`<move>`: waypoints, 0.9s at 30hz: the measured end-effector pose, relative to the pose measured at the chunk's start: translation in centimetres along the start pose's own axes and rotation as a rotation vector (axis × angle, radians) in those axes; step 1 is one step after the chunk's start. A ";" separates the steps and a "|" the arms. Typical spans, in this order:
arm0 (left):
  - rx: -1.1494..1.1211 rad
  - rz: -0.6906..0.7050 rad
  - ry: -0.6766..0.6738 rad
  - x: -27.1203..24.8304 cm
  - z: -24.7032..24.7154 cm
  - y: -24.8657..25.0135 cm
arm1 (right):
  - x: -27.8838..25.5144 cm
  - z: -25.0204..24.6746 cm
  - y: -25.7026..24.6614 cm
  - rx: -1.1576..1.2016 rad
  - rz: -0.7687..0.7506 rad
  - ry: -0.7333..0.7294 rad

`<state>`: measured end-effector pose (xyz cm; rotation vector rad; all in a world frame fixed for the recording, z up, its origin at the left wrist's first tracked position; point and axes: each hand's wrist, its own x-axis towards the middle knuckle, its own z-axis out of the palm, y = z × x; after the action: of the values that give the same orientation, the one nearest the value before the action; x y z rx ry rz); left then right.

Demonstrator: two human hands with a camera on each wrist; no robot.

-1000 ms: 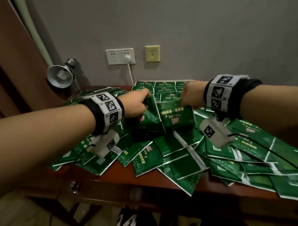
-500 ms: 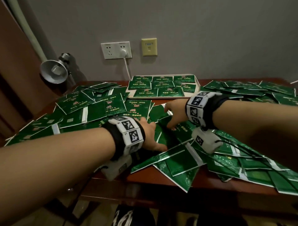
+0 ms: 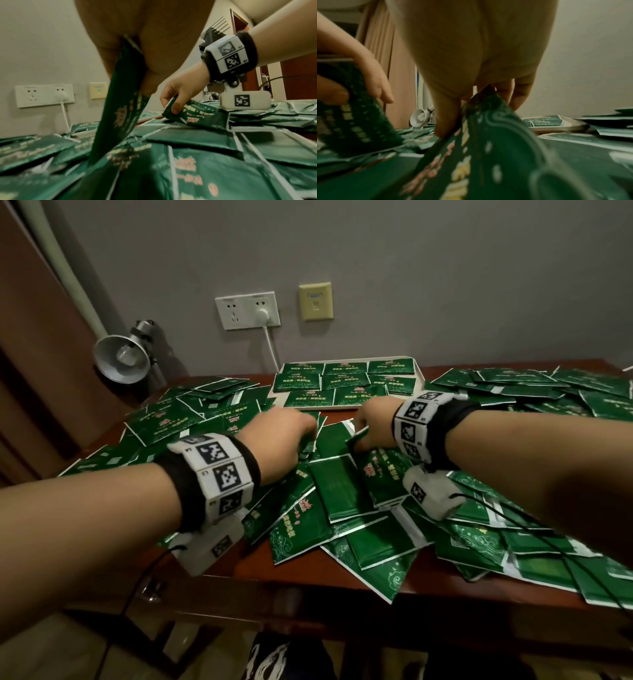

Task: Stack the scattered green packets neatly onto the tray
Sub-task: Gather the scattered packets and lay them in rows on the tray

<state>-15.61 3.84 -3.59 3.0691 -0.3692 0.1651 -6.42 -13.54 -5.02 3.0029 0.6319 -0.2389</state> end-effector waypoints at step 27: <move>-0.128 -0.040 -0.444 5.4 4.3 0.0 | -2.8 1.2 2.9 -0.178 -0.194 -0.202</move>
<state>-9.92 2.35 -7.27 2.9580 -0.3172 -0.5266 -7.91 -17.39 -5.71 2.7045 0.8715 -0.4631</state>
